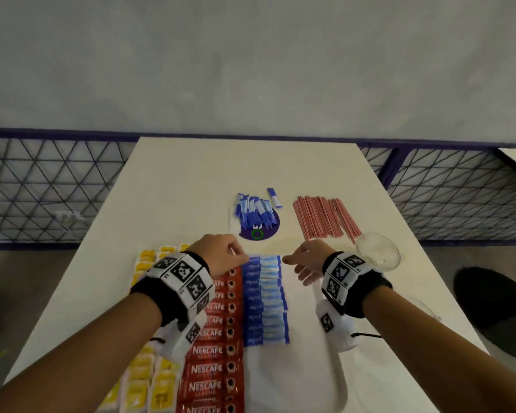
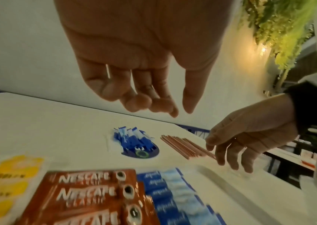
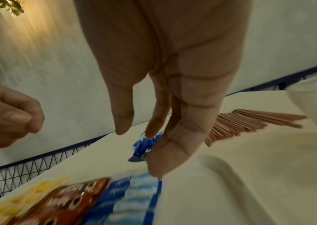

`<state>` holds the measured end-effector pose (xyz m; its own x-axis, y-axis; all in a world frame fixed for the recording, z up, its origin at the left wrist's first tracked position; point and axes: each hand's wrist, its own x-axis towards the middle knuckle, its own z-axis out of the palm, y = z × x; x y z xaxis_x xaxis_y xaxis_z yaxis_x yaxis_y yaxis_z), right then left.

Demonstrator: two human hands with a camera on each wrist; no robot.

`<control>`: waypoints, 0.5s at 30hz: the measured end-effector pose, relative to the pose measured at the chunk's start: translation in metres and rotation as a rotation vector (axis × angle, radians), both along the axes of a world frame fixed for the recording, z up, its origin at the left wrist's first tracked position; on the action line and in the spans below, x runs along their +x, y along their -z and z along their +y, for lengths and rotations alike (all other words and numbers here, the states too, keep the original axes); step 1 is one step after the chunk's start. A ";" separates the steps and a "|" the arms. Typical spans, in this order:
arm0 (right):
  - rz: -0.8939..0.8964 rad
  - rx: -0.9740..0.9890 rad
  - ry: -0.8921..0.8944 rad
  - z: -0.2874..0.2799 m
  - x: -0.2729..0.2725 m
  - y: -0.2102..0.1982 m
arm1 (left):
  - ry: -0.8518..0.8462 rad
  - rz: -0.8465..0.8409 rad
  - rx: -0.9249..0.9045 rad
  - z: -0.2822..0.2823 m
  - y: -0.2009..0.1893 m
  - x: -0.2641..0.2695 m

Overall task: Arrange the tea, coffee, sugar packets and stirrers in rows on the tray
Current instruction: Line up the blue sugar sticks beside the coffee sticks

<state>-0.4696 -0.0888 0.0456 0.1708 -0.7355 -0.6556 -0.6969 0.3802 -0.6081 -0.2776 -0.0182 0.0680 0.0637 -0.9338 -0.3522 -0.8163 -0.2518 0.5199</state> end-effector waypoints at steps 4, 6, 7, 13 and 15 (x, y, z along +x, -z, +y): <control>-0.004 -0.026 0.047 -0.036 0.024 -0.007 | -0.040 0.144 0.012 -0.031 -0.007 0.025; 0.011 -0.046 0.057 -0.055 0.037 -0.002 | -0.061 0.191 0.053 -0.045 -0.003 0.036; 0.047 -0.056 0.037 -0.065 0.043 0.003 | -0.084 0.221 0.081 -0.053 0.001 0.041; 0.315 -0.125 -0.156 -0.115 0.079 0.021 | -0.163 0.316 0.189 -0.094 0.029 0.055; 0.375 -0.148 -0.191 -0.132 0.088 0.028 | -0.165 0.337 0.195 -0.107 0.037 0.058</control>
<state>-0.3818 -0.2206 0.0180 0.0834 -0.8042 -0.5885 -0.9287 0.1514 -0.3384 -0.2200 -0.1248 0.0313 0.0579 -0.8344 -0.5482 -0.5490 -0.4852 0.6806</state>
